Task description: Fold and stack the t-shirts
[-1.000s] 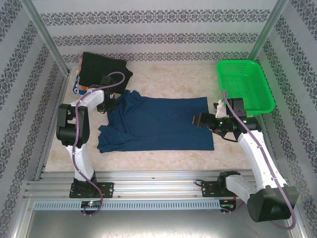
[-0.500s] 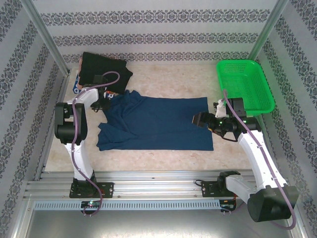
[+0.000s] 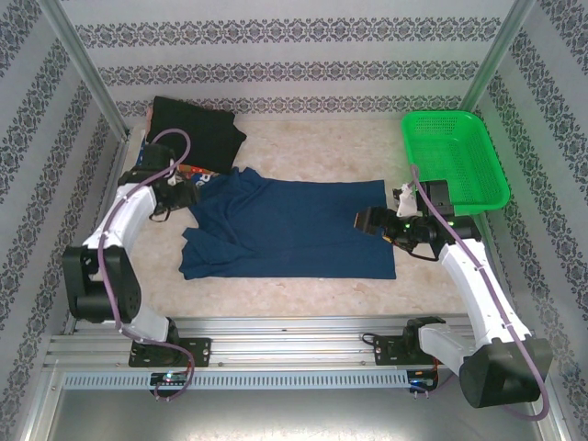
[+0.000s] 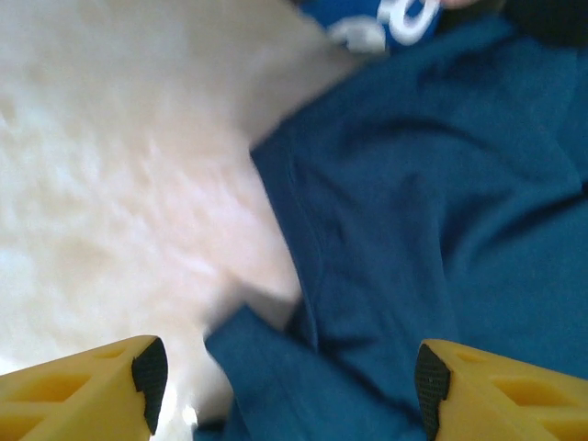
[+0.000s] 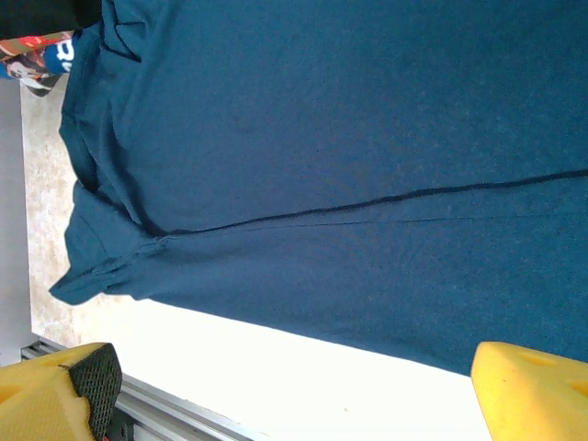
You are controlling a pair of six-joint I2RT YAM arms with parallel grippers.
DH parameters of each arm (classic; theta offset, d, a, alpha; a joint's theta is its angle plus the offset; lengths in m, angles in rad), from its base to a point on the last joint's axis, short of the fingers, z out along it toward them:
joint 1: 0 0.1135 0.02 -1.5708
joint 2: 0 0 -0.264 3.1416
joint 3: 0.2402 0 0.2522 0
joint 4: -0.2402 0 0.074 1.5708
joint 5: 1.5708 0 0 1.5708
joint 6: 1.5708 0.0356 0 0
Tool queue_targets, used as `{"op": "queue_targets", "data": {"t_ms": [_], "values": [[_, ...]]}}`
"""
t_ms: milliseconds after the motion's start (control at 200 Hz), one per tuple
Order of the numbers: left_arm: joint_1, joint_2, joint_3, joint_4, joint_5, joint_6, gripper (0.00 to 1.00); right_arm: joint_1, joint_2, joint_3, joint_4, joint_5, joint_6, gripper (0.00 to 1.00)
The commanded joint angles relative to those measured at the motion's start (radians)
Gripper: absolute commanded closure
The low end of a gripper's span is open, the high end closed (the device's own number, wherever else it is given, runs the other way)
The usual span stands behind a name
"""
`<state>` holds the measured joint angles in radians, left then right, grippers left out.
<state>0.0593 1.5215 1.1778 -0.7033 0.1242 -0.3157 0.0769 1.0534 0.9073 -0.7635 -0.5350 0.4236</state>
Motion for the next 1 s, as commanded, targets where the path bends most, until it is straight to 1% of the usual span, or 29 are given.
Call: {"op": "queue_targets", "data": {"t_ms": [0,110,150,235,315,365,410,505,639,824,899,999], "values": [[-0.022,-0.015,-0.113,-0.028,0.124,-0.125,0.3,0.015,0.014,-0.015,0.03,-0.027,0.012,0.02],[-0.064,0.023,-0.132,0.008,0.119,-0.12,0.35,0.015,0.037,-0.01,0.039,-0.041,0.005,0.02],[-0.083,0.05,-0.123,0.01,0.084,-0.112,0.36,0.016,0.044,-0.005,0.042,-0.046,0.001,0.02],[-0.105,0.112,-0.1,0.014,0.036,-0.105,0.43,0.018,0.054,-0.002,0.052,-0.055,0.001,0.02],[-0.123,0.167,-0.058,-0.027,-0.057,-0.094,0.46,0.02,0.061,0.005,0.049,-0.059,-0.004,0.02],[-0.125,0.197,-0.049,-0.034,-0.07,-0.088,0.47,0.02,0.059,0.005,0.05,-0.06,-0.006,0.02],[-0.131,0.218,-0.04,-0.044,-0.087,-0.083,0.47,0.019,0.056,0.003,0.049,-0.059,-0.008,0.02],[-0.148,0.273,-0.016,-0.096,-0.187,-0.071,0.48,0.019,0.047,-0.005,0.048,-0.055,-0.01,0.02],[-0.145,0.312,-0.019,-0.139,-0.283,-0.067,0.5,0.019,0.042,-0.013,0.053,-0.058,-0.006,0.02],[-0.136,0.326,-0.012,-0.185,-0.372,-0.055,0.51,0.02,0.045,-0.012,0.056,-0.062,-0.009,0.02],[-0.116,0.322,-0.001,-0.203,-0.403,-0.056,0.48,0.02,0.048,-0.011,0.058,-0.063,-0.012,0.02],[-0.09,0.31,0.004,-0.208,-0.431,-0.046,0.43,0.02,0.049,-0.009,0.055,-0.061,-0.017,0.02]]}}
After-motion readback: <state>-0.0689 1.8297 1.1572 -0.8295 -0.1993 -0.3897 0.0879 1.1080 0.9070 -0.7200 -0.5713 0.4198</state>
